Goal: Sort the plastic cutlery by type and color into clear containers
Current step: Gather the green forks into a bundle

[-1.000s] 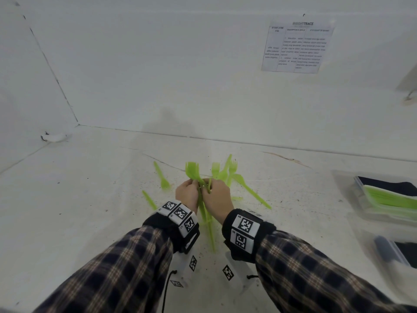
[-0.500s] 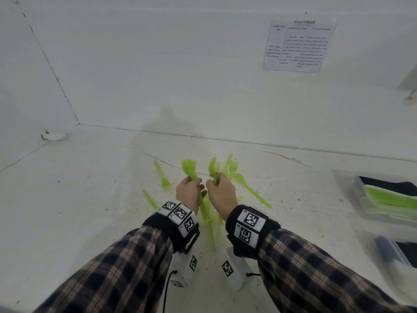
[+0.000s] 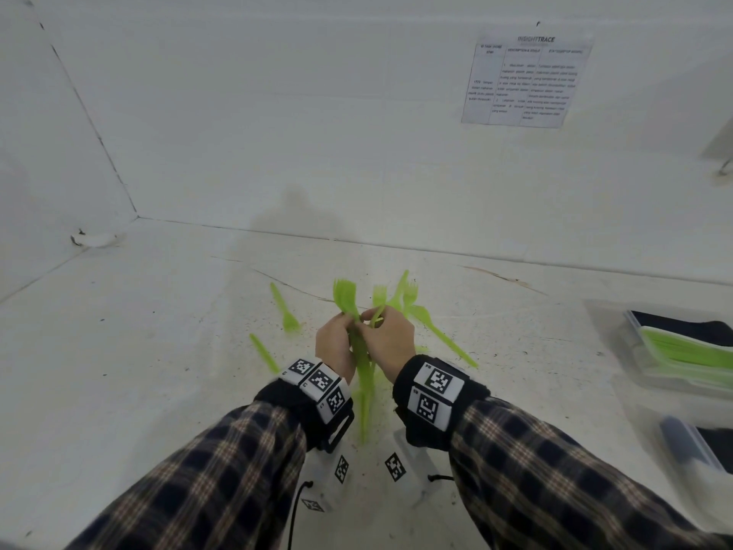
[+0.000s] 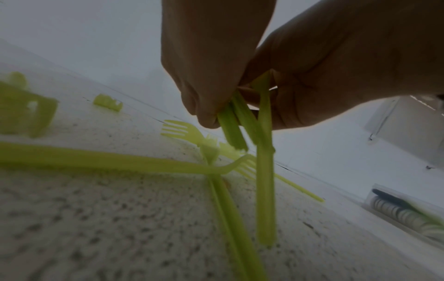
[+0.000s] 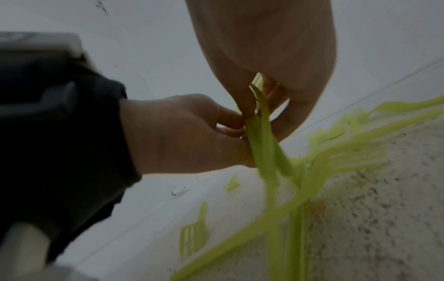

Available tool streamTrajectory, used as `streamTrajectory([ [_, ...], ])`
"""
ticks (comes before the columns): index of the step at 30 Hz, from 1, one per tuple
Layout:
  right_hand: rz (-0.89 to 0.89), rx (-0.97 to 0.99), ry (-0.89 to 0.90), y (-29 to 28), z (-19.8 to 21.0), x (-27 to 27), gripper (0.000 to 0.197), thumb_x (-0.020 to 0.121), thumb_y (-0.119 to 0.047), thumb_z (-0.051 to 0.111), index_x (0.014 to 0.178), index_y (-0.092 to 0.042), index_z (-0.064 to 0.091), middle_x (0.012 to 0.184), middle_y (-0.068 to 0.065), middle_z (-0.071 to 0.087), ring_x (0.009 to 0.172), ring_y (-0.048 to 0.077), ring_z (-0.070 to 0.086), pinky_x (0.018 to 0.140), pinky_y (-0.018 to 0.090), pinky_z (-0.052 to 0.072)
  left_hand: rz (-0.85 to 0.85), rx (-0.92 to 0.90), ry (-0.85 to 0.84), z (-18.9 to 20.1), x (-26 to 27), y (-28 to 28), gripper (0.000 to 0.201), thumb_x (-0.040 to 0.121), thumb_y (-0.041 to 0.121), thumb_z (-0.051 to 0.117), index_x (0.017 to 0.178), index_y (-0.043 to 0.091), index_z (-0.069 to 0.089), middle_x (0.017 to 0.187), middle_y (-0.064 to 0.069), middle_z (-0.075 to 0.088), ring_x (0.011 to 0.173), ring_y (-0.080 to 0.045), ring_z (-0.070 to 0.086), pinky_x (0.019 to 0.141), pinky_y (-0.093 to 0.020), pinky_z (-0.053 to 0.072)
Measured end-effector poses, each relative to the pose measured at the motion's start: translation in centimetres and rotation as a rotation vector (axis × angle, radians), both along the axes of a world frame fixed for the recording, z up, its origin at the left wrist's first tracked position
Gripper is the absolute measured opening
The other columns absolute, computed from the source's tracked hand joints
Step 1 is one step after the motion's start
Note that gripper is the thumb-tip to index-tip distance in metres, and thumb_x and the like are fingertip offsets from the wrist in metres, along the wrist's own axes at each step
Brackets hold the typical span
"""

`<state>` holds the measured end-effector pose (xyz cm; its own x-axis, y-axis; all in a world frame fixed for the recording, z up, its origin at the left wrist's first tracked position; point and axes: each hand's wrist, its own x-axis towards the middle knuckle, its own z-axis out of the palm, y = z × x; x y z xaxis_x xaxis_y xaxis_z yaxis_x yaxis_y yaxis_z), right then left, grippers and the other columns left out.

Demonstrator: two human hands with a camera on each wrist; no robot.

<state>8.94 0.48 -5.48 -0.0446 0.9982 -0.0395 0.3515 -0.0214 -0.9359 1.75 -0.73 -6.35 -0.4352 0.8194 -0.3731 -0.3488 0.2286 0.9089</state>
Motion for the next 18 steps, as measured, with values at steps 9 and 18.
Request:
streamTrajectory([
  [9, 0.083, -0.175, 0.056, 0.3, 0.8, 0.8, 0.028, 0.092, -0.028, 0.051, 0.105, -0.004, 0.060, 0.071, 0.000, 0.056, 0.052, 0.008, 0.045, 0.049, 0.019, 0.036, 0.050, 0.019, -0.057, -0.3, -0.6, -0.1, 0.015, 0.095, 0.007, 0.048, 0.088, 0.003, 0.061, 0.074, -0.010, 0.057, 0.065, -0.022, 0.056, 0.057, -0.031, 0.047],
  [18, 0.113, -0.158, 0.077, 0.1, 0.9, -1.0, 0.025, 0.092, -0.011, 0.037, 0.071, -0.004, 0.049, 0.066, 0.006, 0.044, 0.067, 0.024, 0.046, 0.062, 0.037, 0.038, -0.069, 0.015, -0.014, -0.2, -0.5, -0.5, 0.013, 0.089, 0.002, 0.052, 0.091, 0.004, 0.065, 0.049, 0.000, 0.060, 0.040, -0.011, 0.056, 0.049, -0.026, 0.042],
])
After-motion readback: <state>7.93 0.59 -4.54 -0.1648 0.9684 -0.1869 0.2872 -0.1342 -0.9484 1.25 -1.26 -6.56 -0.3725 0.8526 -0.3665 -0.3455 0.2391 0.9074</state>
